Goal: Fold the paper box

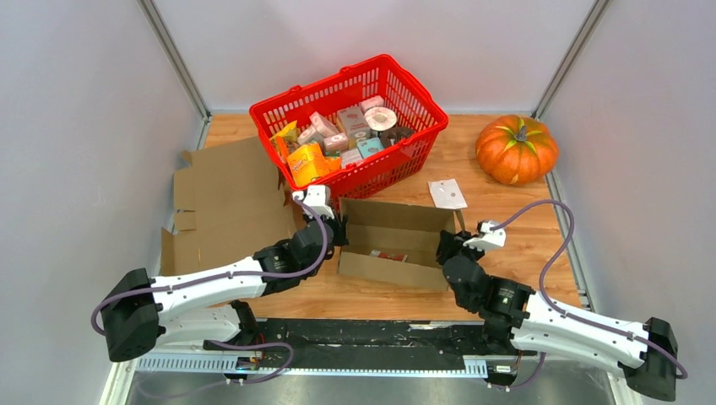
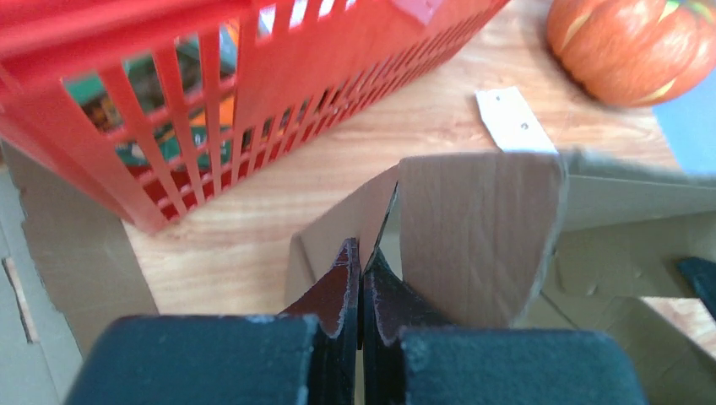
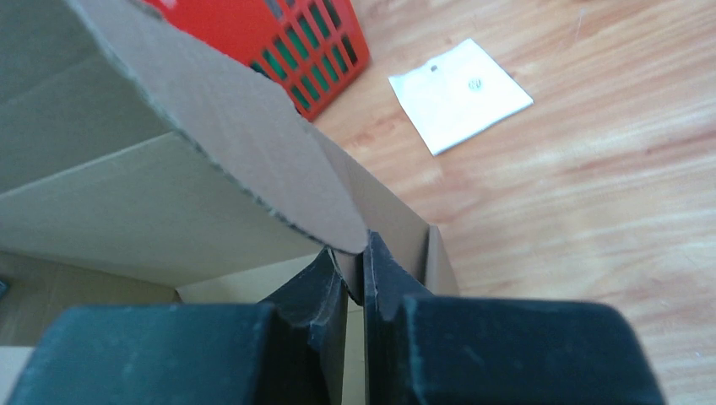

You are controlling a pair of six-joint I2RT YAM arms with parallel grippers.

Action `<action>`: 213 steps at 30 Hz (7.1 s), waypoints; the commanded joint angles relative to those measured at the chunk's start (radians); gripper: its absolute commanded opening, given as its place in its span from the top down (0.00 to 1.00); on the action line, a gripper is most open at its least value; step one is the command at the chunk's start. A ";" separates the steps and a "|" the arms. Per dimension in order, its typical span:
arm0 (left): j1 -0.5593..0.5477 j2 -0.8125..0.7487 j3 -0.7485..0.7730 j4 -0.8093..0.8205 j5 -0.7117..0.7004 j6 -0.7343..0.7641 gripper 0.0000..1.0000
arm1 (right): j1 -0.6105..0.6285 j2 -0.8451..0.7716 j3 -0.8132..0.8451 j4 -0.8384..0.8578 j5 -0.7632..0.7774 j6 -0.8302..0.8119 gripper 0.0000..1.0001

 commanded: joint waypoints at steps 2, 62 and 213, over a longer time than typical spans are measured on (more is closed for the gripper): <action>-0.056 0.019 -0.088 -0.035 0.077 -0.070 1.00 | 0.079 -0.038 -0.060 -0.089 -0.010 0.096 0.86; -0.114 -0.761 -0.154 -0.843 0.348 -0.320 0.41 | 0.022 0.263 0.311 -0.077 -1.046 -0.150 0.16; 0.391 0.162 -0.186 0.358 1.039 -0.414 0.34 | -1.153 0.191 -0.089 -0.232 -1.530 -0.128 0.96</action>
